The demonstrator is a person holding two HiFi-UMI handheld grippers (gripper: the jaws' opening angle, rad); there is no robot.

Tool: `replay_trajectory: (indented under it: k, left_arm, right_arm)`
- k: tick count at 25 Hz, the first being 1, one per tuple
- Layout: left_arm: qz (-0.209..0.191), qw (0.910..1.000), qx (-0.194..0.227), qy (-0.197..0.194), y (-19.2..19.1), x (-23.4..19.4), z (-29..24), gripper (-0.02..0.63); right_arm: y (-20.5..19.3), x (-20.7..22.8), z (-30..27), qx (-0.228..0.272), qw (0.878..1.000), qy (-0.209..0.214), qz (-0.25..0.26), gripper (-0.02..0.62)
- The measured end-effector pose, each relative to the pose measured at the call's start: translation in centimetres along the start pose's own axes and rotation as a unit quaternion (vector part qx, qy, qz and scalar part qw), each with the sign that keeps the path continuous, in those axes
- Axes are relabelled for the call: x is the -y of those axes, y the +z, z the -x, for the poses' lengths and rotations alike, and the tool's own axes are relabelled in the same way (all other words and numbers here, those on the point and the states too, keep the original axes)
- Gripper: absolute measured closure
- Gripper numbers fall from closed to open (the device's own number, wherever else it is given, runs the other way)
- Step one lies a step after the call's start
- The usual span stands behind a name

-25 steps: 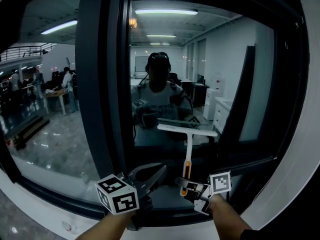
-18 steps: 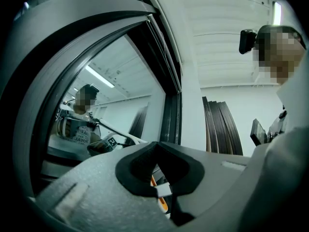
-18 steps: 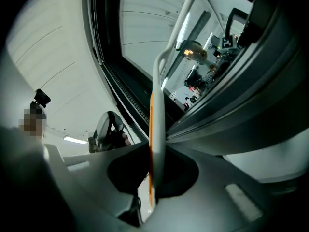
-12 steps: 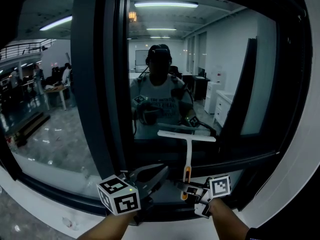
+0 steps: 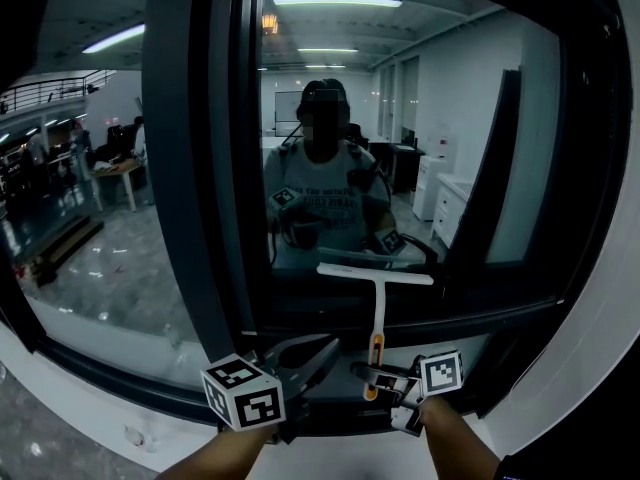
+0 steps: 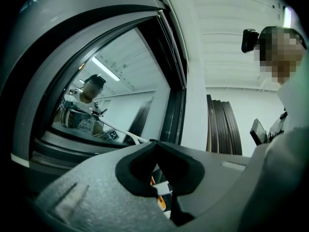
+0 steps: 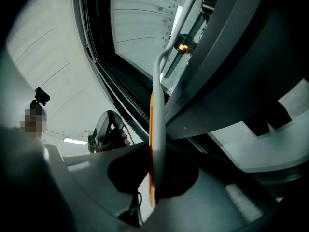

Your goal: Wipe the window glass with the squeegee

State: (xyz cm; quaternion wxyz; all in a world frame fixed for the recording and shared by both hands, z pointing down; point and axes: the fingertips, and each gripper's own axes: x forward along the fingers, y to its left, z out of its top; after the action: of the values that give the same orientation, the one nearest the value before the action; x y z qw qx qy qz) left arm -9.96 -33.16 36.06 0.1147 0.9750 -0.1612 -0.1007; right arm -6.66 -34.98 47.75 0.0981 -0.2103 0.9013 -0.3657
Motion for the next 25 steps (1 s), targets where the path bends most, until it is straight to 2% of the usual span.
replay_trajectory:
  k: [6, 13, 19, 25]
  left_arm:
    - [0.007, 1.0000, -0.006, 0.004, -0.8, -0.3, 0.6, 0.609]
    - [-0.016, 0.9998, 0.011, 0.007, 2.2, 0.1, 2.1, 0.609]
    - [-0.060, 0.9967, 0.049, 0.023, 7.5, -0.2, 2.5, 0.609]
    - [-0.113, 0.9897, 0.082, 0.030, 13.5, 0.9, 2.2, 0.609]
  right_arm:
    - [-0.2, -1.3, -0.4, -0.011, 1.000, 0.002, 0.023, 0.571]
    - [3.0, -7.8, -2.1, -0.018, 0.995, 0.030, 0.098, 0.571]
    - [11.3, -14.2, -4.2, -0.015, 0.980, 0.060, 0.188, 0.571]
    - [21.7, -19.8, -6.3, -0.006, 0.959, 0.063, 0.276, 0.571]
